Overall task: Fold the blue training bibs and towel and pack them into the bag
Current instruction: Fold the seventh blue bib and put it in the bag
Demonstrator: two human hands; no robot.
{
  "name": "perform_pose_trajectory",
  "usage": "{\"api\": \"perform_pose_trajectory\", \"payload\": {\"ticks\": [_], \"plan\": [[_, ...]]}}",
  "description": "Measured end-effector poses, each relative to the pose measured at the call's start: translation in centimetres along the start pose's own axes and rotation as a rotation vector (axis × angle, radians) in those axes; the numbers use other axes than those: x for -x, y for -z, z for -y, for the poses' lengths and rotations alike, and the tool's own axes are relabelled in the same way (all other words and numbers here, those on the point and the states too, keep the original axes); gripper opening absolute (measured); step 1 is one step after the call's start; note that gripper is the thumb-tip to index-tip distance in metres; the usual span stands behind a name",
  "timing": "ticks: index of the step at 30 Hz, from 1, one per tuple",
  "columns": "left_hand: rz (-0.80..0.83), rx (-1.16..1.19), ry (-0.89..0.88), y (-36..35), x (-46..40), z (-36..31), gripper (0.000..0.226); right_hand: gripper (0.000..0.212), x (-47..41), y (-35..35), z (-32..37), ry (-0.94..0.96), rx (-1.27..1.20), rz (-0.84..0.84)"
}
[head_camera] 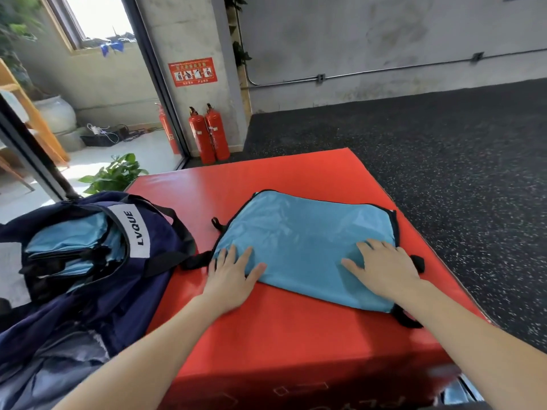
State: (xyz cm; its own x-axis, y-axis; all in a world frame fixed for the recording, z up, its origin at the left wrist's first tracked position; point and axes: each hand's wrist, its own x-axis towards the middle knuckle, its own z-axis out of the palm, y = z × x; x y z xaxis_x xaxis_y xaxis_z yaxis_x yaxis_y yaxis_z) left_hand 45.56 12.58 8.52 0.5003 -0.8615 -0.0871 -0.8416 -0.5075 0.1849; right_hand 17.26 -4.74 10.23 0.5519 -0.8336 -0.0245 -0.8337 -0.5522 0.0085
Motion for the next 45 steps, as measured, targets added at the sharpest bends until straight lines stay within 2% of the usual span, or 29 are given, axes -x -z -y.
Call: {"api": "perform_pose_trajectory", "payload": {"ticks": [4,7,11,13,16,20,23,26,29,32,39,45], "plan": [[0.033,-0.019,-0.103,1.2,-6.1,1.3,0.085,0.063,-0.8,0.2,-0.3,0.027,0.062,-0.022],[0.051,-0.051,-0.178,2.3,-10.3,2.0,0.086,0.054,-1.5,0.6,-0.4,0.037,0.006,-0.047],[0.047,-0.108,-0.194,3.0,-14.6,3.0,0.097,0.05,-2.1,0.6,-0.1,0.068,-0.034,-0.058],[0.014,-0.139,-0.177,2.7,-15.3,2.2,0.096,0.051,-2.2,0.6,0.0,0.086,-0.045,-0.045],[-0.082,-0.032,-0.214,1.8,-12.7,-1.7,0.087,0.05,-2.2,1.0,0.1,0.101,-0.064,-0.015],[-0.114,0.207,-0.376,0.5,-4.7,-8.9,0.054,0.037,-2.0,1.7,-0.4,0.097,-0.183,0.051],[-0.095,0.271,-0.46,-0.8,0.5,-13.0,0.054,0.024,-1.6,1.9,-1.2,0.096,-0.273,0.059],[-0.054,0.291,-0.426,-1.9,3.3,-15.5,0.059,0.02,-0.4,2.1,-2.0,0.089,-0.318,0.029],[-0.049,0.365,-0.336,-2.2,4.2,-16.2,0.039,0.02,1.2,2.5,-2.8,0.089,-0.332,0.01],[-0.016,0.457,-0.27,-1.9,4.7,-15.5,0.024,0.019,2.4,2.4,-3.6,0.099,-0.374,-0.004],[0.088,0.464,-0.272,-0.2,7.2,-9.7,0.007,0.011,4.5,2.7,-4.3,0.112,-0.539,-0.073],[0.174,0.472,-0.194,2.6,9.6,-1.1,0.011,0.009,5.6,2.1,-3.7,0.206,-0.585,-0.097]]}}
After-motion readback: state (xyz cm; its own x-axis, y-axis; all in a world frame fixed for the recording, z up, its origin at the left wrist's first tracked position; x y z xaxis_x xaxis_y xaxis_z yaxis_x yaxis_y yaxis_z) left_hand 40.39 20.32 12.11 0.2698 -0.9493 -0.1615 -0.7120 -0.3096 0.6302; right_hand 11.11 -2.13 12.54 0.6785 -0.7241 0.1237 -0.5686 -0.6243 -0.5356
